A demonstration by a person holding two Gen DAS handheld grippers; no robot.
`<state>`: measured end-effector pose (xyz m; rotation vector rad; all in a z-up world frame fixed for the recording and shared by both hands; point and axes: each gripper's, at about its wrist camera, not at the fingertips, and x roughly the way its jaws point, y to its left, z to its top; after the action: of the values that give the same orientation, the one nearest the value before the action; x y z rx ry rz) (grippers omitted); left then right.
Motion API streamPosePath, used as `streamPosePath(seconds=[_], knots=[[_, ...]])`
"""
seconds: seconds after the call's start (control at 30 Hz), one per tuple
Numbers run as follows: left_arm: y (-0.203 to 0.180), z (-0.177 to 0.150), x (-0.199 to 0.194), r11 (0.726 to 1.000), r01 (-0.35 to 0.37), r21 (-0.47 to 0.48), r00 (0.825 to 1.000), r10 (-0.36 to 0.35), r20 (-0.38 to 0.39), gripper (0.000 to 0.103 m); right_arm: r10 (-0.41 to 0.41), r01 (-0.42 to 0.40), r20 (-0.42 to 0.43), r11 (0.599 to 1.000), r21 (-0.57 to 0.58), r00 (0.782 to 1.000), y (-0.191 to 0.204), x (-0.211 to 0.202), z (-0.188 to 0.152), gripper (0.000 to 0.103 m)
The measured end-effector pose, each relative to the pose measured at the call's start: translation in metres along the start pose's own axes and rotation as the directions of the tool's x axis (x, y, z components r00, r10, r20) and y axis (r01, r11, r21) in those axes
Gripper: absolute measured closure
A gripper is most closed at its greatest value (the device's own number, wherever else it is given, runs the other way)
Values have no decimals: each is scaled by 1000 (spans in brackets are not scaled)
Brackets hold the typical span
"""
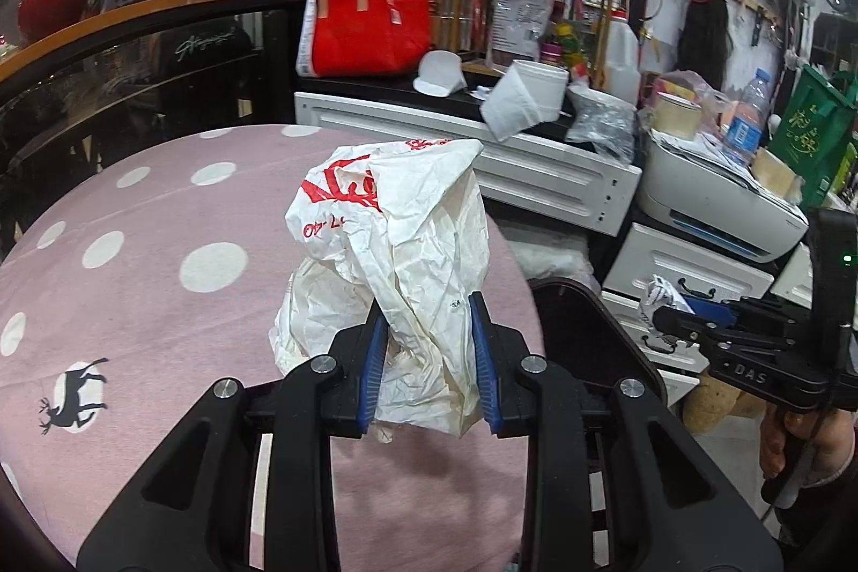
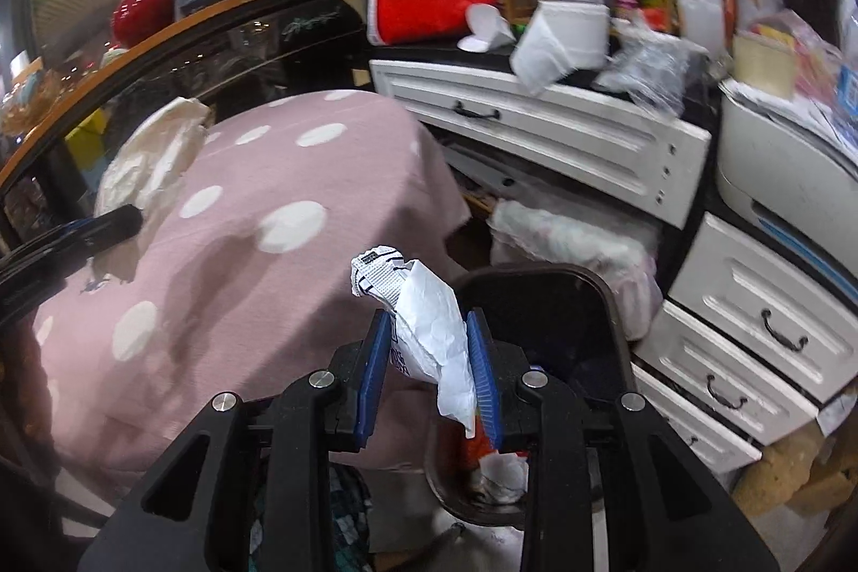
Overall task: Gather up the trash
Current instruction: 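Lift the bag and wrapper and carry both tools over the bin, then open both tools to drop the bag and wrapper into the bin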
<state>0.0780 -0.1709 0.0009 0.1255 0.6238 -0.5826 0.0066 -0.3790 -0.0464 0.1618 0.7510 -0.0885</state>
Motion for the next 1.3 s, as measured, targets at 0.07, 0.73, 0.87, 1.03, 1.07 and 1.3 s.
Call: streamPosePath(seconds=[0.07,0.73,0.87,1.03,1.07,1.3], knots=[[-8,0,3,1000,13,10,1000,-13,-4,73,-23,24,-19,999,28,1000,-12,5,-4,73],[-62,3,34,990,115,86,992,-110,-62,73,-95,142,-231,970,197,968,-86,89,-44,73],[-73,2,44,983,152,99,986,-144,-88,73,-88,144,-252,966,215,964,-92,100,-50,68],[-88,-1,56,975,182,125,979,-168,-117,73,-85,153,-272,958,241,959,-99,106,-60,46],[-91,-2,59,974,190,127,977,-174,-125,73,-88,156,-269,957,244,959,-100,104,-60,44],[-111,-10,80,964,218,153,966,-190,-176,73,-145,200,-219,946,255,965,-107,74,-58,40]])
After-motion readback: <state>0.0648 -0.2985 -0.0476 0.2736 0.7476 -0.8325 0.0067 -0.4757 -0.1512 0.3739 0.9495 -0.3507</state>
